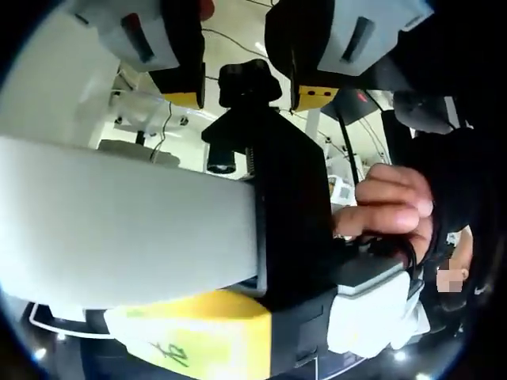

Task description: Clamp the fixed fixture on the desktop, loosen the retaining clip, secure it to the edge of the desk, and tighten the retaining clip.

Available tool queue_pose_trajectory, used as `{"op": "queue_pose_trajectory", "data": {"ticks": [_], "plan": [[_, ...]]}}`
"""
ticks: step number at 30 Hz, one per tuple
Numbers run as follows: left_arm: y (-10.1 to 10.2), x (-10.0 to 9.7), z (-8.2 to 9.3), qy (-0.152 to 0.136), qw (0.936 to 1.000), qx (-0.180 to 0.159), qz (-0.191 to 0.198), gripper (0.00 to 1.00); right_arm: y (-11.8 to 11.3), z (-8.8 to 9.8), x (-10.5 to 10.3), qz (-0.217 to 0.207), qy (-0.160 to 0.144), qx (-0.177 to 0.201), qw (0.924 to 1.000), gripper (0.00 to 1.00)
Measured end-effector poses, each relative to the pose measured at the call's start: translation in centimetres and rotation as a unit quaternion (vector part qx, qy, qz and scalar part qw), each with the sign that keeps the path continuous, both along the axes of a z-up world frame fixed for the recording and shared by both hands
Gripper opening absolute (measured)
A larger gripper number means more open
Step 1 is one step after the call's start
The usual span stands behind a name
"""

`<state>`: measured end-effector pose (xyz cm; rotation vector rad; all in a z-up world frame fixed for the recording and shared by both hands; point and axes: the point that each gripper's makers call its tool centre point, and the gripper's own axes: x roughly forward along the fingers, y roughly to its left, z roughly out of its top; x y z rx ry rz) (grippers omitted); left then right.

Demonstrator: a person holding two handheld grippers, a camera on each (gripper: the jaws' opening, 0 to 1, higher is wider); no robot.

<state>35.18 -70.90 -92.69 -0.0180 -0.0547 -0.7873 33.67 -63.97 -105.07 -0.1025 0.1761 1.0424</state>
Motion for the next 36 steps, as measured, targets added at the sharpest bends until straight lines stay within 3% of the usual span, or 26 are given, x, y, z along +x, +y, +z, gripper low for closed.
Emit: {"op": "queue_pose_trajectory", "data": {"ticks": [6,11,17,19,21,24,26,28,30,31,32,33,36], "plan": [[1.6,-1.3,2.2,0.010,0.9999,-0.013,0.003,0.33,-0.3,0.3,-0.6,0.005,0.021,0.004,0.9998,0.49],[3.5,-3.2,3.4,0.022,0.9996,-0.014,0.010,0.38,-1.2,-0.5,-1.3,0.010,0.035,-0.036,0.9987,0.60],[5.9,-5.4,2.5,0.082,0.9963,-0.003,0.027,0.66,-3.4,0.1,-2.0,-0.001,0.046,-0.063,0.9969,0.65],[7.4,-6.4,2.1,0.092,0.9944,0.024,0.046,0.70,-4.3,0.3,-2.8,-0.001,0.055,-0.072,0.9959,0.68],[8.6,-7.3,2.2,0.101,0.9928,0.030,0.056,0.75,-5.0,0.7,-3.2,-0.002,0.056,-0.077,0.9955,0.69],[10.0,-9.2,1.1,0.145,0.9865,0.048,0.060,0.87,-5.7,1.3,-3.7,-0.001,0.050,-0.082,0.9953,0.76],[10.9,-9.7,0.9,0.134,0.9858,0.071,0.072,0.87,-6.0,1.2,-3.9,0.004,0.054,-0.093,0.9942,0.84],[11.5,-10.3,0.6,0.127,0.9849,0.091,0.075,0.87,-6.4,1.4,-4.5,0.017,0.046,-0.109,0.9928,0.86],[11.9,-11.0,0.0,0.148,0.9820,0.094,0.070,0.89,-6.8,2.3,-5.2,0.043,0.014,-0.123,0.9914,0.86],[12.1,-11.5,-0.4,0.169,0.9794,0.087,0.068,0.90,-7.2,2.7,-5.6,0.045,0.015,-0.125,0.9910,0.85],[12.4,-11.6,-0.4,0.169,0.9794,0.087,0.068,0.90,-7.7,2.9,-5.6,0.045,0.014,-0.129,0.9905,0.84],[12.6,-11.8,-0.4,0.169,0.9792,0.089,0.068,0.89,-8.8,2.7,-5.5,0.035,0.027,-0.149,0.9878,0.82],[13.5,-12.3,0.1,0.169,0.9788,0.089,0.073,0.89,-10.7,3.1,-5.6,0.024,0.060,-0.156,0.9856,0.84]]}}
